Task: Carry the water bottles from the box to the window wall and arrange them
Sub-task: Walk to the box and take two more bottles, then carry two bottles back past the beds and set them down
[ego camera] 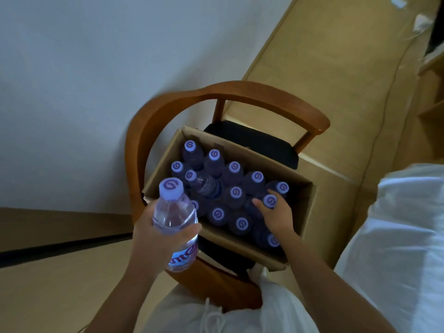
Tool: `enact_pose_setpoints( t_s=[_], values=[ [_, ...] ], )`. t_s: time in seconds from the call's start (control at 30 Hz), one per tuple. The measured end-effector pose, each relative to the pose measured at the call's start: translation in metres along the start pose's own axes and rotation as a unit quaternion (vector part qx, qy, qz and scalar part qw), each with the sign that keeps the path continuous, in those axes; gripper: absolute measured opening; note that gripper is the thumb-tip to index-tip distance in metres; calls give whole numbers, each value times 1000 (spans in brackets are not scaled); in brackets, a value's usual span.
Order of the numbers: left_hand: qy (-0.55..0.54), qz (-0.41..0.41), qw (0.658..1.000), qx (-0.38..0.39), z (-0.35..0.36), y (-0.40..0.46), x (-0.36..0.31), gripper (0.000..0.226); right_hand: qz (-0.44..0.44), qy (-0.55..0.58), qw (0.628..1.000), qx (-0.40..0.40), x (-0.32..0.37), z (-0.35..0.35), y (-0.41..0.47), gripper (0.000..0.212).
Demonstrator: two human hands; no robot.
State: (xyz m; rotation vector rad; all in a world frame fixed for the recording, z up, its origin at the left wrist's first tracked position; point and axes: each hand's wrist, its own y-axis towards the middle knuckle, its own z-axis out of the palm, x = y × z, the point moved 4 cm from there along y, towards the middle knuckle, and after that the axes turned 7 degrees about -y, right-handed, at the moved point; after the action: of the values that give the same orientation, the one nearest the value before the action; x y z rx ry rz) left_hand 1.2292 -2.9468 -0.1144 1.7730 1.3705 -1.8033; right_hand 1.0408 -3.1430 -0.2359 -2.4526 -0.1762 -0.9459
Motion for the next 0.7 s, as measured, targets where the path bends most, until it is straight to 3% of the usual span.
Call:
enact_pose_setpoints(
  t_s=[0.07, 0.13, 0.2, 0.27, 0.4, 0.57, 0.7],
  values=[
    [0, 15, 998, 53, 15, 7, -2, 78, -1, 25, 999, -24, 11, -21, -20, 30],
    [-21, 19, 995, 91, 31, 13, -6, 95, 6, 59, 997, -47, 21, -43, -47, 40],
    [-6, 44, 986, 159, 53, 13, -12, 74, -1, 127, 988, -93, 30, -62, -82, 38],
    [41, 119, 962, 241, 79, 7, -21, 51, 2, 178, 968, -175, 33, -81, -121, 40],
    [70, 131, 908, 392, 123, -23, -21, 57, 10, 239, 916, -322, 27, -107, -196, 32],
    [149, 122, 802, 566, 159, -94, -2, 36, 67, 357, 813, -455, -9, -119, -291, 38],
    [173, 101, 684, 702, 159, -173, 10, 53, 103, 383, 755, -522, -38, -109, -377, 24]
  ],
)
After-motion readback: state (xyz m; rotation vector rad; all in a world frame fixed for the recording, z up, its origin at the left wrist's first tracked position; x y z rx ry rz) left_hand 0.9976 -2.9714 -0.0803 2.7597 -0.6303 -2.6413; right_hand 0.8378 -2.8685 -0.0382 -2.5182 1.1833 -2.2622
